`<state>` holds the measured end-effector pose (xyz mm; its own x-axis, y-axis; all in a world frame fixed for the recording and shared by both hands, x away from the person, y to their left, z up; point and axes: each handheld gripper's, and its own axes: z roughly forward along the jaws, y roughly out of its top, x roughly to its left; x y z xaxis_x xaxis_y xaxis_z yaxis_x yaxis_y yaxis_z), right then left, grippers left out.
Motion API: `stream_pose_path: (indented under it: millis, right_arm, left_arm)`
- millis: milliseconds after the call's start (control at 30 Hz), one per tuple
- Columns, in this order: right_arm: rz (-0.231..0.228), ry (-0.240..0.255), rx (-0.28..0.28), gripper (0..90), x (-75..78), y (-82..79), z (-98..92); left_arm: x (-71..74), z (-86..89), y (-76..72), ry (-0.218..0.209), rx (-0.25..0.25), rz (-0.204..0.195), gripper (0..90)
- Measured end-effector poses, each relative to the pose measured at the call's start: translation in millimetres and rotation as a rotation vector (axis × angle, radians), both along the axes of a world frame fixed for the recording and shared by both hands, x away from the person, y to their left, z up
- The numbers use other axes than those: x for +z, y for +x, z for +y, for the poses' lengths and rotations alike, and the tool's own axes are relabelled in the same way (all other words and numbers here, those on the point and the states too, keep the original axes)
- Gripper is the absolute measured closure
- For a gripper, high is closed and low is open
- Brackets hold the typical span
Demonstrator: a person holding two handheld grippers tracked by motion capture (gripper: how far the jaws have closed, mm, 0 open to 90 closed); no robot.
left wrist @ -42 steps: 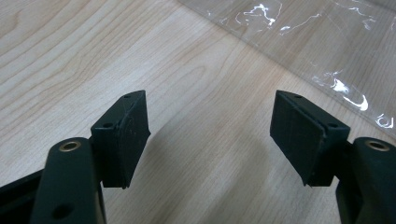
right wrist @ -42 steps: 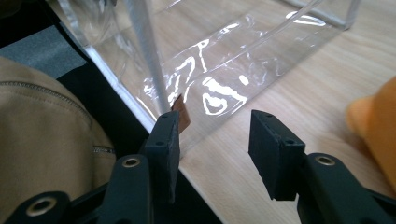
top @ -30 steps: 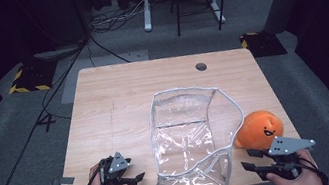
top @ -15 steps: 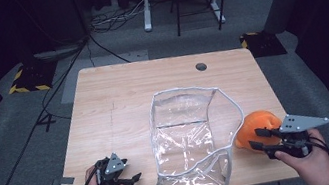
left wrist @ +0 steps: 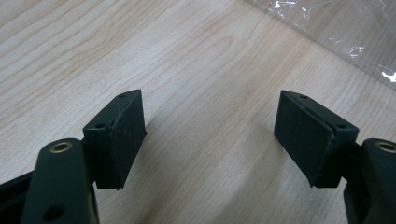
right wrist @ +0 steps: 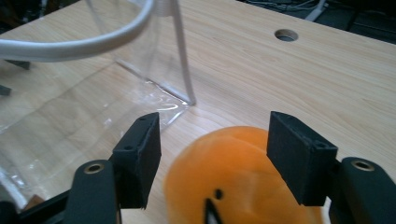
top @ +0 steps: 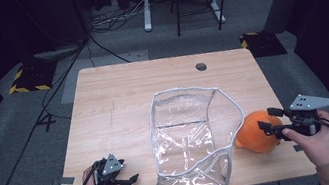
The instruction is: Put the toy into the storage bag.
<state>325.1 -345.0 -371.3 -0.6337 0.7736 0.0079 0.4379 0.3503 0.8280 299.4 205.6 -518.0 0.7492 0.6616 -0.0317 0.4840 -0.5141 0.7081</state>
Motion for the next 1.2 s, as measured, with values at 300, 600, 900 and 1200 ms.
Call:
stream_pose_path:
  millis: [300,600,900,1200]
  right_arm:
    - [0.037,0.021,-0.076,42.0,-4.4,17.8,-27.5]
    - [0.077,0.052,-0.116,43.9,-22.5,26.6,-38.2]
    - [0.097,0.095,-0.075,80.4,-29.1,25.6,-27.0]
    - [-0.003,0.044,-0.056,81.9,1.0,17.1,-19.3]
  left_arm:
    - [-0.9,-0.5,-1.2,0.005,0.009,-0.011,23.7]
    - [-0.9,-0.7,-2.0,0.007,0.016,-0.013,23.4]
    - [-0.7,-0.5,-1.8,0.01,0.012,-0.015,23.1]
    - [-0.7,-0.4,-1.8,0.01,0.012,-0.014,23.0]
